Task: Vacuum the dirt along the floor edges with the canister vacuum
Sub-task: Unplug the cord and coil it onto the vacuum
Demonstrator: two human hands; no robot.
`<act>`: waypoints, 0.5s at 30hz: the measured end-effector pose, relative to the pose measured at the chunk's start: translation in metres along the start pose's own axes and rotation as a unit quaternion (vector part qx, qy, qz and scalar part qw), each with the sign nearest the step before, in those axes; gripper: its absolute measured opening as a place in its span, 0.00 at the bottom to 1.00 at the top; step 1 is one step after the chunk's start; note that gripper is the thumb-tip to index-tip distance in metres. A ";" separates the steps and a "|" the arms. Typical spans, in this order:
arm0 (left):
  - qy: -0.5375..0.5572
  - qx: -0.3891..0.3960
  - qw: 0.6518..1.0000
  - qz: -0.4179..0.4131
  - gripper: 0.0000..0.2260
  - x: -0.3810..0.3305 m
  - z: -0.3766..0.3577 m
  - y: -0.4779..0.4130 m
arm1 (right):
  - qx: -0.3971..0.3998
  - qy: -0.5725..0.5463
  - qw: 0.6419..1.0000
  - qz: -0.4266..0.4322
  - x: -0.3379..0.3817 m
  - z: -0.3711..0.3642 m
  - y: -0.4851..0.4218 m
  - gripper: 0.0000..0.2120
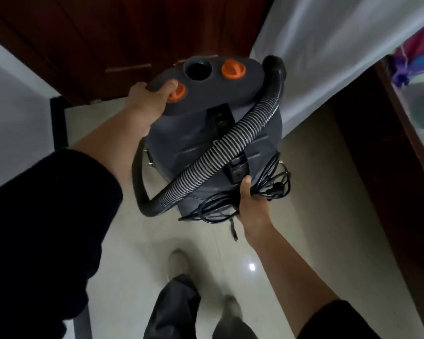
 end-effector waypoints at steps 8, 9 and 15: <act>-0.035 -0.021 0.999 0.003 0.39 -0.064 -0.028 -0.098 | -0.021 -0.006 1.000 0.005 0.091 -0.022 -0.058 0.29; -0.044 -0.023 0.999 0.007 0.40 -0.070 -0.030 -0.104 | -0.020 0.002 1.000 0.001 0.100 -0.019 -0.063 0.27; -0.060 -0.048 0.997 0.001 0.38 -0.093 -0.051 -0.123 | 0.015 0.019 1.000 0.014 0.147 0.003 -0.093 0.26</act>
Point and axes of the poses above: each hand's wrist, its own y-axis away from the middle knuckle, its own z-axis out of the back of the hand, x = y × z, the point moved 2 cm from there along -y, towards the middle knuckle, and after that the axes turned 4 degrees about -z, right-handed, at the moved point
